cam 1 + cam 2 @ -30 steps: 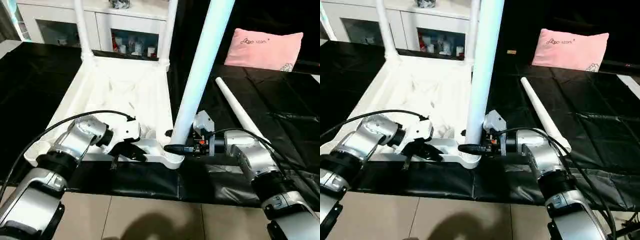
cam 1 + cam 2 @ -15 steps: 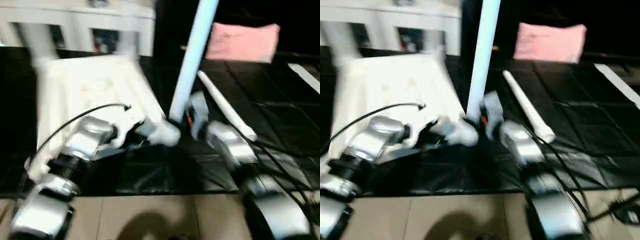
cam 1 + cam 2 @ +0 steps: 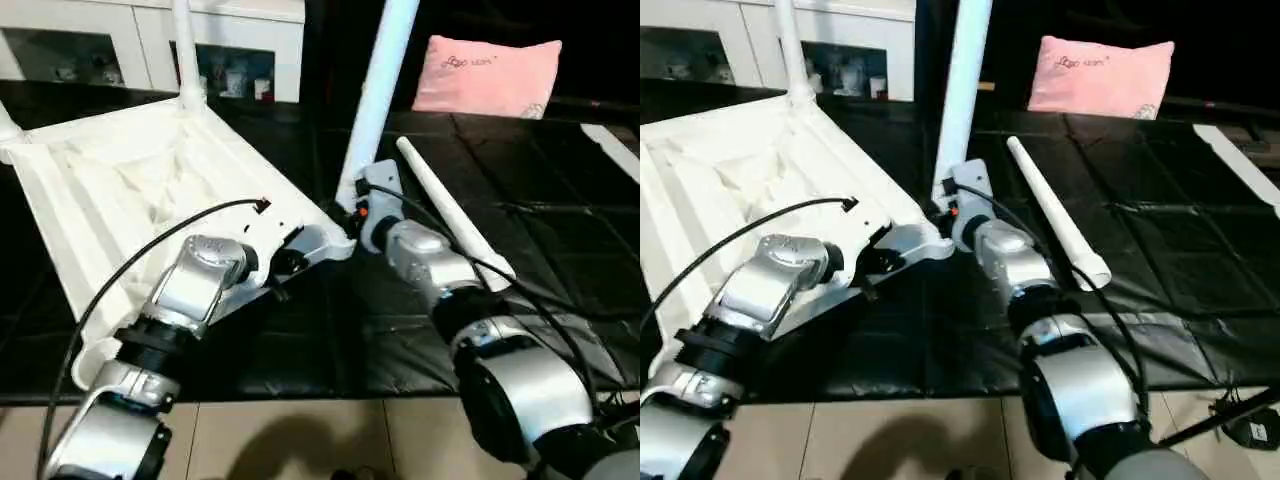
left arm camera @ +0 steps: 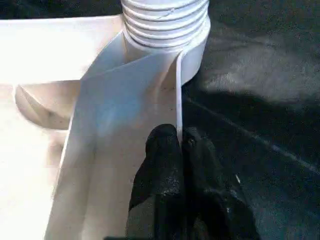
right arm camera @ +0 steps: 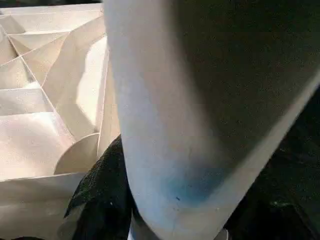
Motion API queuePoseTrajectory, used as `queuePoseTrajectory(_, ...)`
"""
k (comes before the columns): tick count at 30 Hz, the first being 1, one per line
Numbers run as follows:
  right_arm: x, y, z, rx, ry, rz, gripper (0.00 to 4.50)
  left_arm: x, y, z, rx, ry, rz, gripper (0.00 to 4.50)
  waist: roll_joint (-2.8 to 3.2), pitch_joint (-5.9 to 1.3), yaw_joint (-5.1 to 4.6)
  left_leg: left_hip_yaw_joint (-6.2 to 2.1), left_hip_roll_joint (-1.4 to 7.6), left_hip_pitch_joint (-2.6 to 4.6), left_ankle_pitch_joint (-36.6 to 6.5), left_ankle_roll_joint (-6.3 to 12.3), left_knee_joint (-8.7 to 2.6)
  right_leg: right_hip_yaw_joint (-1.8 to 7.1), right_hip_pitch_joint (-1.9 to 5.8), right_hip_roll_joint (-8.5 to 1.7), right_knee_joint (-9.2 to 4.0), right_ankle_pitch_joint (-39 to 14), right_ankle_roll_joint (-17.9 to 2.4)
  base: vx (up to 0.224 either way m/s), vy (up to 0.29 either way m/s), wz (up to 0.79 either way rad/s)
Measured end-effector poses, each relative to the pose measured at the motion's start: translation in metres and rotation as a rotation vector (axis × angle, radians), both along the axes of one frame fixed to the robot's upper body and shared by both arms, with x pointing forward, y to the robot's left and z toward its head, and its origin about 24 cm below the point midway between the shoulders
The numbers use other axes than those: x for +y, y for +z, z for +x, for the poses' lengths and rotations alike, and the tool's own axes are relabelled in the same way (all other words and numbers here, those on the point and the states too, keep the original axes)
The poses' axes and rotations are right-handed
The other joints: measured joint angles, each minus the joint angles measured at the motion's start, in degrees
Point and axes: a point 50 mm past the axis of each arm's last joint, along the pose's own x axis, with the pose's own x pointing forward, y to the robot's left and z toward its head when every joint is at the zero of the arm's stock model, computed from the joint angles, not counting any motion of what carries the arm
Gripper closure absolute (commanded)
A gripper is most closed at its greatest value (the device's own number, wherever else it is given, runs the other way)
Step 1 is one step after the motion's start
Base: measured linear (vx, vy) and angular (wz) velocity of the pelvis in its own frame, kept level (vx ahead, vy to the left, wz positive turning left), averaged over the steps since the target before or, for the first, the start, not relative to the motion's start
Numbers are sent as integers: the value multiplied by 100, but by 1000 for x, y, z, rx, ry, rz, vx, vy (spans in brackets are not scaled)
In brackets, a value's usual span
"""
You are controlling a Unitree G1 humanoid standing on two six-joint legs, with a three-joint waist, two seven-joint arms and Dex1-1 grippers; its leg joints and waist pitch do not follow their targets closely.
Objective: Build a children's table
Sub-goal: Rotate leg to tighten
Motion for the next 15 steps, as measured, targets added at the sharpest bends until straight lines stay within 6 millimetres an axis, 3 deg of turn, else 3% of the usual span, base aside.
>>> queuePoseTrajectory(15,-2,-3,0,-1,-15,-19,257,-1,-3,3,-5,0,21,450,21,-15,37,0,-4,9,1,-1,5,2,14,-4,2,7,-2,0,0,0)
